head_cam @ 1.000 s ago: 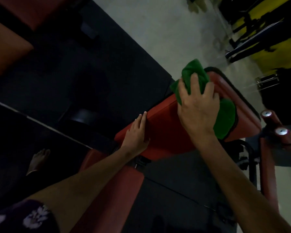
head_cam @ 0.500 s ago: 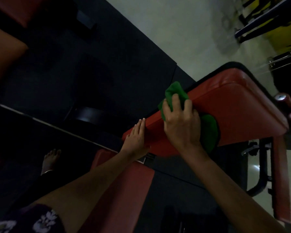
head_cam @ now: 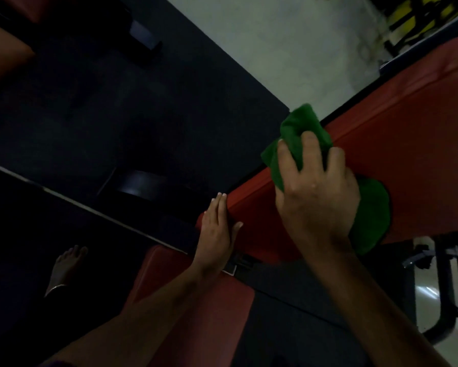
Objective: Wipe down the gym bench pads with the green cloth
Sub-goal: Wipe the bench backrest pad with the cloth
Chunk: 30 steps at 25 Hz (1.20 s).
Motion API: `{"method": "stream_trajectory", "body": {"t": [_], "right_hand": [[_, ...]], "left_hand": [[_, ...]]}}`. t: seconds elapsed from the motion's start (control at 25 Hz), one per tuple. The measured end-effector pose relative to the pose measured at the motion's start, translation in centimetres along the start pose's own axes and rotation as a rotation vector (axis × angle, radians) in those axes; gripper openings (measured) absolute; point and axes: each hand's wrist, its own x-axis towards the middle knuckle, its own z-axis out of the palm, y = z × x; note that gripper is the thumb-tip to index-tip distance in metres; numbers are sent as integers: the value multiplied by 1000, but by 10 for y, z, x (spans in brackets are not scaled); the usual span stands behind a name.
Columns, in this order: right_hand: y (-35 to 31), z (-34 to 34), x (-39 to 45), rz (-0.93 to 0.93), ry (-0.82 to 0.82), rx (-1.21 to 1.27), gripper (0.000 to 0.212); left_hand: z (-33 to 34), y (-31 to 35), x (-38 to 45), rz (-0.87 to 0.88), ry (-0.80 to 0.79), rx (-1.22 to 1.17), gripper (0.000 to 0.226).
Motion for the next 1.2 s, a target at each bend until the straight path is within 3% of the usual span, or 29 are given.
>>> {"method": "stream_trajectory", "body": {"t": [0.2, 0.4, 0.56, 0.76, 0.92, 1.0, 1.2], "right_hand": [[-30, 11, -14, -33, -70, 0, 20], [-37, 13, -19, 74, -85, 27, 29], [-80, 26, -40, -95, -225, 89, 22], [-52, 14, -16, 48, -185, -71, 30], [-102, 35, -44, -196, -317, -48, 22], [-103, 36, -40, -199, -336, 24, 17], [-79, 37, -50, -83, -118, -10, 26]], "left_hand": [[12, -19, -1, 20, 19, 36, 71], [8, -31, 1, -16, -62, 71, 89], [1, -47, 7, 12, -152, 40, 89], [-4, -63, 1, -70, -204, -21, 75], [-6, -83, -14, -150, -314, -57, 73], [-11, -88, -16, -130, -346, -46, 71], [-16, -95, -11, -118, -404, -75, 69]]}}
